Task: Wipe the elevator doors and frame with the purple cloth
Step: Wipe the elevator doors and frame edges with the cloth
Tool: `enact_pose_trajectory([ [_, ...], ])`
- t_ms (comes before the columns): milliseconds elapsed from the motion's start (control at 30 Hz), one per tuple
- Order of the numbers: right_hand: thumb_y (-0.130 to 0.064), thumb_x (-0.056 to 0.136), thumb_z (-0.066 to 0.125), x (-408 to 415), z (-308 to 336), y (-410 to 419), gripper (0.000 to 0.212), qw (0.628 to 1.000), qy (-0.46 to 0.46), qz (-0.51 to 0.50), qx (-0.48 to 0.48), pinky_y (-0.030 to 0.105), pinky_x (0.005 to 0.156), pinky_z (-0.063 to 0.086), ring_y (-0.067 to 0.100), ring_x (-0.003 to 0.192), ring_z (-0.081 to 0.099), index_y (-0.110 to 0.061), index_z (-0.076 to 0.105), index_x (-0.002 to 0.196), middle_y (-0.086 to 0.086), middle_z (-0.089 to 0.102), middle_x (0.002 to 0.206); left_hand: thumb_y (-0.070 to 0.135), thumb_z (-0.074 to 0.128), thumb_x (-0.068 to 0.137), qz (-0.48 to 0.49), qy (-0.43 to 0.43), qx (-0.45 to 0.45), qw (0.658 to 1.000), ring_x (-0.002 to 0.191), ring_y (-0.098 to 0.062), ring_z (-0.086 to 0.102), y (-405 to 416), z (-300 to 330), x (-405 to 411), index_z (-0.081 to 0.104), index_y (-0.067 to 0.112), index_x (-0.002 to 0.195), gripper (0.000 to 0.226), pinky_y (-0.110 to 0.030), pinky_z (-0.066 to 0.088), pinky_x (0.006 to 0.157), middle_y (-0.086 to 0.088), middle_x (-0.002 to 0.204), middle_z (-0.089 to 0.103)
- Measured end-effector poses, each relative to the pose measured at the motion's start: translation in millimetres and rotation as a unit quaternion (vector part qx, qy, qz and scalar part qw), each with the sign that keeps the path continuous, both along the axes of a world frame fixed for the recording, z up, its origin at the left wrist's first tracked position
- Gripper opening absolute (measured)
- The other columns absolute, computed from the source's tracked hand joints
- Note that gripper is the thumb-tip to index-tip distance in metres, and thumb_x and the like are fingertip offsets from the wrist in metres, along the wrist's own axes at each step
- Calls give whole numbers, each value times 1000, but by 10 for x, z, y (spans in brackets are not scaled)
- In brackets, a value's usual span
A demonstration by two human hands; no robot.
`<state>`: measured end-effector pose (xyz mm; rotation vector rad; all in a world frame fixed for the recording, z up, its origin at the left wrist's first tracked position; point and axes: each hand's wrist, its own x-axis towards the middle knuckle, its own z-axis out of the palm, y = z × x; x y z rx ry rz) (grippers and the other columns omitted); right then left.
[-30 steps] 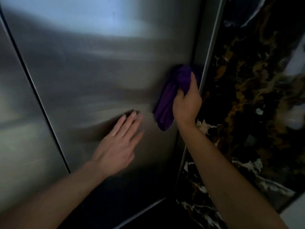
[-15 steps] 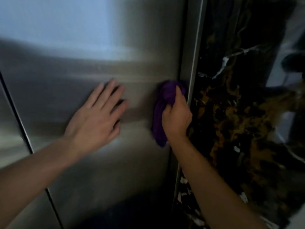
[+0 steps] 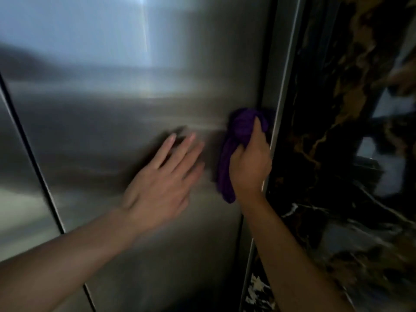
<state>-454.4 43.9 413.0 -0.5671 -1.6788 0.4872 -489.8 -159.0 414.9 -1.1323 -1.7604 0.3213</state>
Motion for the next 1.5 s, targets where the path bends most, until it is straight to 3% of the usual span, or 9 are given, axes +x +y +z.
enact_pose_trajectory([
  [133,-1,75,63,6,-94,-47,74,999,5,15,-34,40,96,46,36,111,61,-11,46,147,12,62,135,39,56,87,10,16,33,999,156,-42,12,148,742,-18,53,10,145,65,-62,8,125,-23,165,26],
  [300,3,78,61,121,146,-20,70,999,-18,32,-30,36,90,49,34,105,64,-13,50,145,11,66,126,38,47,94,31,17,18,999,156,-44,9,85,997,-139,42,11,153,65,-58,5,126,-23,167,19],
  [500,-6,84,56,127,1511,81,65,1000,-2,12,24,41,81,50,36,102,65,-21,50,147,11,67,124,31,51,90,13,-23,9,1000,156,-42,12,72,1040,-75,45,8,151,65,-57,13,126,-21,167,20],
  [600,-11,87,52,52,2289,131,62,999,-16,-1,35,42,84,51,35,103,65,-23,47,148,9,67,124,30,58,84,13,-18,-18,1000,151,-42,29,35,1200,5,55,6,143,63,-54,25,122,-23,162,31],
  [667,-10,86,51,37,2539,129,62,999,-9,-7,39,42,83,52,34,102,65,-21,48,147,9,67,122,32,60,81,-2,-10,-30,999,144,-42,39,69,1542,67,62,9,133,57,-54,33,115,-24,157,40],
  [767,-9,86,54,101,2521,73,64,999,-34,-10,40,42,81,51,36,99,65,-19,46,148,13,66,121,35,61,80,-3,19,1,1000,148,-43,32,135,2292,70,63,11,132,57,-61,26,119,-23,154,44],
  [1033,-15,88,51,275,2524,104,59,992,-116,11,52,40,71,53,36,89,67,-20,48,147,10,67,118,40,45,94,56,71,33,995,155,-43,12,82,3624,-74,42,12,152,65,-62,11,123,-21,166,21],
  [1267,-14,87,54,228,4556,180,54,989,-110,-25,92,38,83,51,33,104,66,-18,50,141,11,67,120,44,52,88,79,97,-34,992,151,-46,23,47,3961,-47,56,19,140,58,-66,15,119,-21,160,34],
  [1500,-17,95,56,195,6293,174,27,981,-101,-76,146,36,75,53,28,105,66,-10,62,121,11,67,119,46,36,97,101,176,74,976,156,-41,12,-36,5343,-120,51,23,143,54,-65,12,121,-19,160,32],
])
